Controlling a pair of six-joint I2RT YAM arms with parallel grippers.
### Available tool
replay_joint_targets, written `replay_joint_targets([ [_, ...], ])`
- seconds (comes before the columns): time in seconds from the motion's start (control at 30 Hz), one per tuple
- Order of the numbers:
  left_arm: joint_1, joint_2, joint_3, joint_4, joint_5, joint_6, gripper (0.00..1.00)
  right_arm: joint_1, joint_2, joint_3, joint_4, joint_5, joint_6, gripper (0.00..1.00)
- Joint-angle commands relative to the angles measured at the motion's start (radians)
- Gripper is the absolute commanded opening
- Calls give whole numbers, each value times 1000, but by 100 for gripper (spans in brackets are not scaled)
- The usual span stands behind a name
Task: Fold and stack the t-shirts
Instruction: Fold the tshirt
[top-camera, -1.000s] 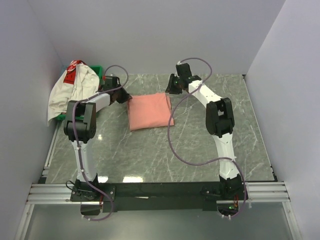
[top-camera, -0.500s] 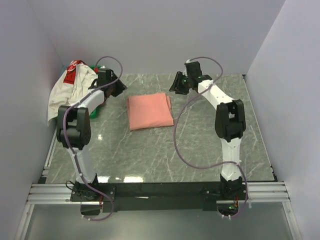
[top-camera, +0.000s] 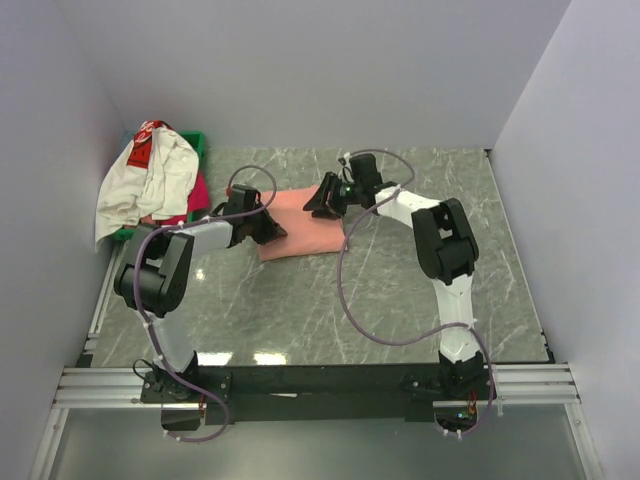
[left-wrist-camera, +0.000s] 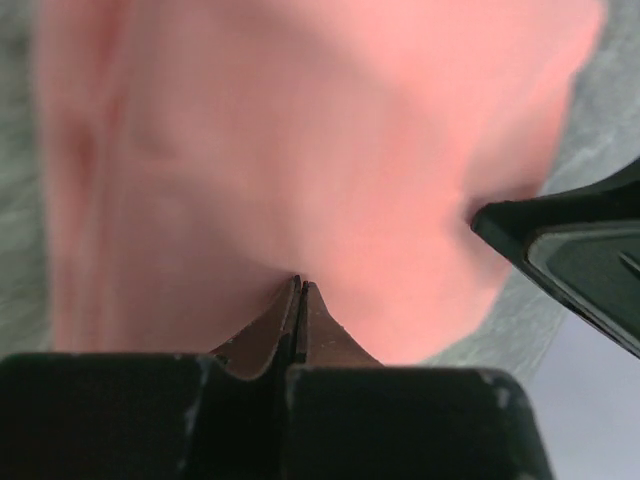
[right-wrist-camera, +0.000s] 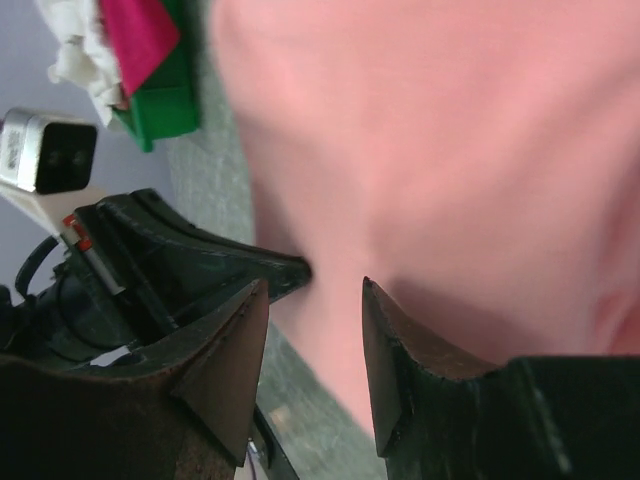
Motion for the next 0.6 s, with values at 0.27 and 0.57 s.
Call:
replay_joint_targets([
  [0.27,10,20,-66,35,-33,-38,1,-131,18,-173,140,-36,78,50],
  [0.57,4,-9,61,-19,-2,25,1,-145,-113,-161,-38,97,-78,51],
])
